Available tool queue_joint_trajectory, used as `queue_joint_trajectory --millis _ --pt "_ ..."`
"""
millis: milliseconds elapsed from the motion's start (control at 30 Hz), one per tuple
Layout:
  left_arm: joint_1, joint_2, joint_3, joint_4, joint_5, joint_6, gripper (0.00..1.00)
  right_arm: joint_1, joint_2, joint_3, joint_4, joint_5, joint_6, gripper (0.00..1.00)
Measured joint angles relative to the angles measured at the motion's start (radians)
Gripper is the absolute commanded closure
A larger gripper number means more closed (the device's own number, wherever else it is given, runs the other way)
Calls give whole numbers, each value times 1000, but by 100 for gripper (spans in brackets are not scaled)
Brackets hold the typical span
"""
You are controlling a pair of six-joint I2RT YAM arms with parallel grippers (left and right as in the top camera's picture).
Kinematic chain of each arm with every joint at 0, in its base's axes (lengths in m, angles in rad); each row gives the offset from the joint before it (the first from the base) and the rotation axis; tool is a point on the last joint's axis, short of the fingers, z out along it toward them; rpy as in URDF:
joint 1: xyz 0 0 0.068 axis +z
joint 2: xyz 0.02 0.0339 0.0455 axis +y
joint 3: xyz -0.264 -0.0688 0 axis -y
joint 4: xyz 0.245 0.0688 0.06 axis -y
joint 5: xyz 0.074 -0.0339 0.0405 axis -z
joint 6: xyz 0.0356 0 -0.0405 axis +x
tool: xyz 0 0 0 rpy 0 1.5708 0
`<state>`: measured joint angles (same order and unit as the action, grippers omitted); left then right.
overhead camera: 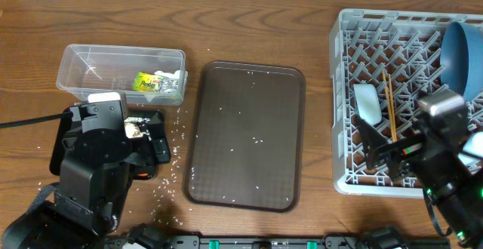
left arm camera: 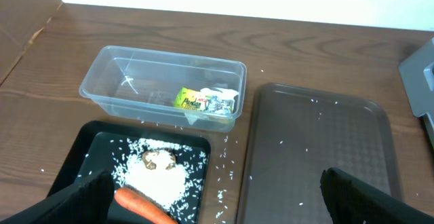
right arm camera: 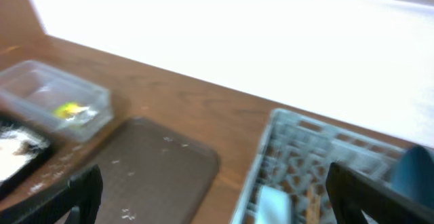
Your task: Sort waste into correct bins and load items into the dishwasher rack
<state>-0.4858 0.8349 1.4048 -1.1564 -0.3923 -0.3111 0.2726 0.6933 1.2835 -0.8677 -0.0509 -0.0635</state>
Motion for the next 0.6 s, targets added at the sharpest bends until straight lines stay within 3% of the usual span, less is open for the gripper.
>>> queue_joint_trajectory --millis 300,600 --pt "0 0 0 0 0 0 2 -57 -273 -478 264 28 -7 1" --pt "0 0 0 0 0 0 2 -121 -584 -851 361 22 -8 1"
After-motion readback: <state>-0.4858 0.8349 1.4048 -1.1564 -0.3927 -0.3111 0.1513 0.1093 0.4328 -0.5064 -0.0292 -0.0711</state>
